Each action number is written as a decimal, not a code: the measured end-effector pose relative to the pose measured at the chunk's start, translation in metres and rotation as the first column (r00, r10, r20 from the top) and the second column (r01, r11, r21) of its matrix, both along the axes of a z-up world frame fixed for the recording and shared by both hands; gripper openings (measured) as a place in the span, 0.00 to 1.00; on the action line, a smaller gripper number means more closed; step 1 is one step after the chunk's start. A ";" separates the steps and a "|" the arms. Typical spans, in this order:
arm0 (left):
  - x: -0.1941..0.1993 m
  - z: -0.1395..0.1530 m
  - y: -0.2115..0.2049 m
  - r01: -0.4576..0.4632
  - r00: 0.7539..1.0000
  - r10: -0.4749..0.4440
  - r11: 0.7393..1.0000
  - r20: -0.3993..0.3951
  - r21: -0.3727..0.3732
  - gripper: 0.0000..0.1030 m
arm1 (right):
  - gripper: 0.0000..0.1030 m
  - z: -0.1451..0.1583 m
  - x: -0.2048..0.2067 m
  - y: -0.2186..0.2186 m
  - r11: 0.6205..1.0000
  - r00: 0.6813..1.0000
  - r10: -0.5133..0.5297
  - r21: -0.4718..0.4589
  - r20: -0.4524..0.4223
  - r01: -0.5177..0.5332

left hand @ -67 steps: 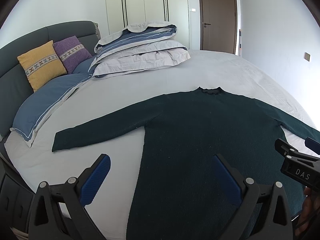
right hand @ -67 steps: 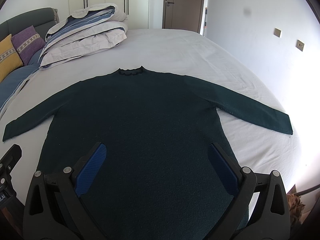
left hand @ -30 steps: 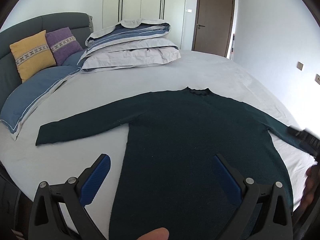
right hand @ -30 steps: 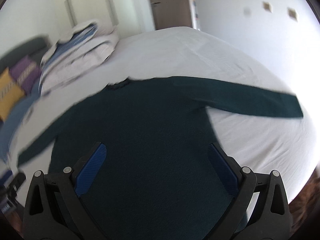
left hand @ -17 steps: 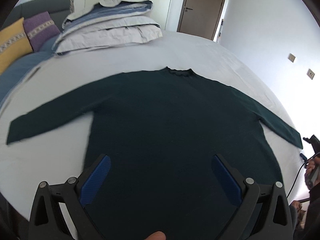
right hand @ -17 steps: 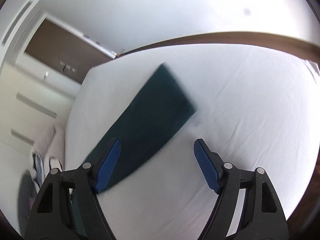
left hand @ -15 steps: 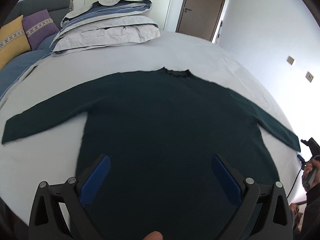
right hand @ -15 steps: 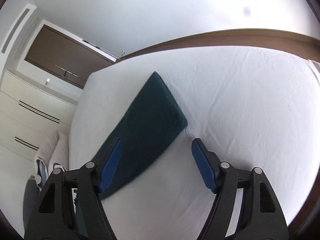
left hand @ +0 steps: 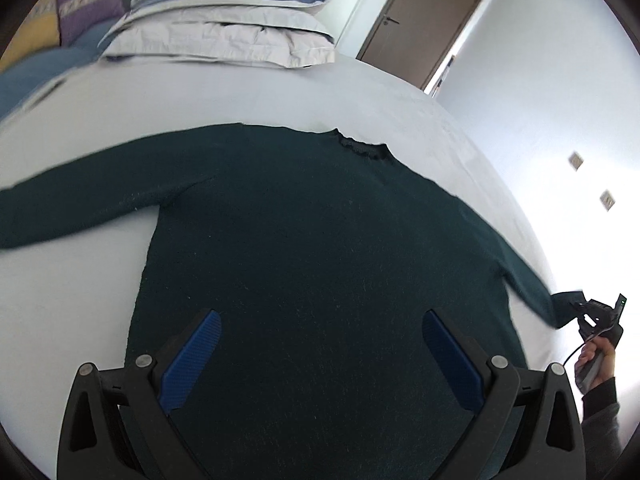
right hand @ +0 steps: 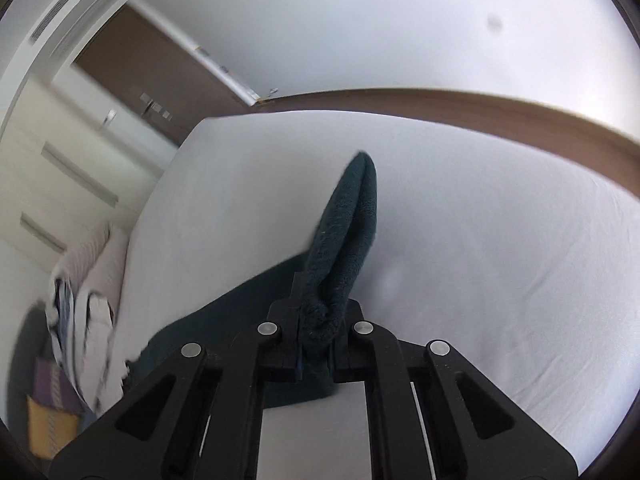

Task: Fold small clothes
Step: 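Grasp a sweater sleeve with the right tool and fold it across the body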

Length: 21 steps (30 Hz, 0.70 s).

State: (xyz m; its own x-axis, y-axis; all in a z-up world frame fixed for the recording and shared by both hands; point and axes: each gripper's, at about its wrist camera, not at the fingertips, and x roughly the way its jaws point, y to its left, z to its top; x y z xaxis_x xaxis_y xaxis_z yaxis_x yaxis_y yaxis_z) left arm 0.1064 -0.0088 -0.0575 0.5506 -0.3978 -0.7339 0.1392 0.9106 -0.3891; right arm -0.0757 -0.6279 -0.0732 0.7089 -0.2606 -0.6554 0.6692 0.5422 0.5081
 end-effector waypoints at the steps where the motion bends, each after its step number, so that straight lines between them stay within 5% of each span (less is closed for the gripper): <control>1: 0.002 0.000 0.005 -0.001 1.000 0.001 1.000 -0.006 -0.027 1.00 | 0.06 0.019 0.023 0.013 0.998 0.998 0.054 -0.037 -0.017 -0.055; 5: 0.008 0.004 0.018 -0.009 1.000 0.009 0.998 0.000 -0.070 0.97 | 0.06 0.061 0.113 0.103 0.940 0.953 0.297 -0.155 -0.061 -0.303; 9: 0.012 0.004 0.037 -0.032 0.999 0.032 0.994 0.002 -0.103 0.93 | 0.06 0.065 0.195 0.218 0.842 0.859 0.506 -0.171 -0.081 -0.512; 13: 0.019 0.002 0.065 -0.077 0.997 0.077 0.986 -0.007 -0.147 0.91 | 0.06 0.040 0.252 0.332 0.751 0.765 0.635 -0.146 -0.107 -0.644; 17: 0.030 0.000 0.085 -0.101 0.995 0.100 0.981 -0.015 -0.167 0.91 | 0.07 -0.021 0.267 0.458 0.652 0.656 0.740 -0.080 -0.149 -0.754; 20: 0.044 -0.006 0.084 -0.095 0.995 0.090 0.979 -0.036 -0.179 0.91 | 0.24 -0.057 0.259 0.521 0.599 0.598 0.780 -0.057 -0.185 -0.798; 21: 0.048 -0.008 0.081 -0.089 0.996 0.082 0.978 -0.042 -0.187 0.91 | 0.46 -0.070 0.261 0.531 0.595 0.593 0.784 -0.047 -0.183 -0.802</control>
State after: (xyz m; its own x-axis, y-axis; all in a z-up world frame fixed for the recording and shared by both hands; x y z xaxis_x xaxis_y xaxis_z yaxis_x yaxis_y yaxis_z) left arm 0.1543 0.0722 -0.0659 0.5645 -0.4831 -0.6693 0.0478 0.8286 -0.5578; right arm 0.1854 -0.0974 -0.1432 0.5815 0.2862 -0.7615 -0.0013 0.9364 0.3510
